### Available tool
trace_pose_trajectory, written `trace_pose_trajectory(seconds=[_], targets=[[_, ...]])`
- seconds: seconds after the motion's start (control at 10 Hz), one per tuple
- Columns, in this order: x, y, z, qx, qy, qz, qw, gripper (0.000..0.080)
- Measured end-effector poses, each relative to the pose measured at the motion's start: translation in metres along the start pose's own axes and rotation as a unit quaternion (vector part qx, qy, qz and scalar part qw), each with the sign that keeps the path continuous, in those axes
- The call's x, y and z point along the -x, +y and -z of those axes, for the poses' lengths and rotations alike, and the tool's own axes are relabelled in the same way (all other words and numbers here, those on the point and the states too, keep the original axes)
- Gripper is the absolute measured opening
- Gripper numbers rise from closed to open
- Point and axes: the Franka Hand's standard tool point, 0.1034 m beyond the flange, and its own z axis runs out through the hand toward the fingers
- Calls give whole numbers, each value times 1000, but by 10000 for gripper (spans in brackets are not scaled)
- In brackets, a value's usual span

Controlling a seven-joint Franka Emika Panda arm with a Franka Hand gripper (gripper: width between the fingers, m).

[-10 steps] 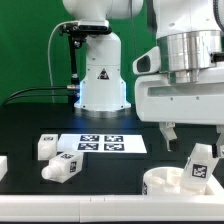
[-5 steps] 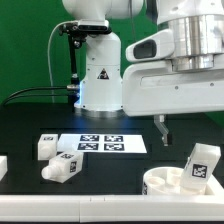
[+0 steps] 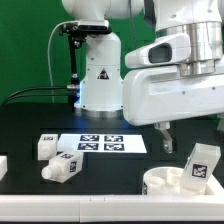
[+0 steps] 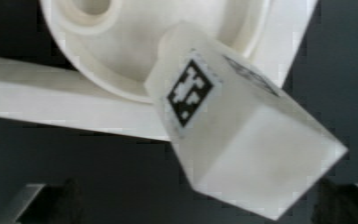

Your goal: Assemble stool

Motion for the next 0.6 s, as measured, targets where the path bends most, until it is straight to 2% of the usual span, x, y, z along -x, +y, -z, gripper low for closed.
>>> trace_pose_trajectory(seconds=[0.2, 0.3, 0.5, 0.6], targets=[[1, 1, -1, 14, -12, 96, 995, 649], [2, -11, -3, 21, -33, 177, 984, 649], [8, -24, -9, 17, -81, 277, 957, 649], [11, -23, -13, 12, -90, 296, 951, 649]])
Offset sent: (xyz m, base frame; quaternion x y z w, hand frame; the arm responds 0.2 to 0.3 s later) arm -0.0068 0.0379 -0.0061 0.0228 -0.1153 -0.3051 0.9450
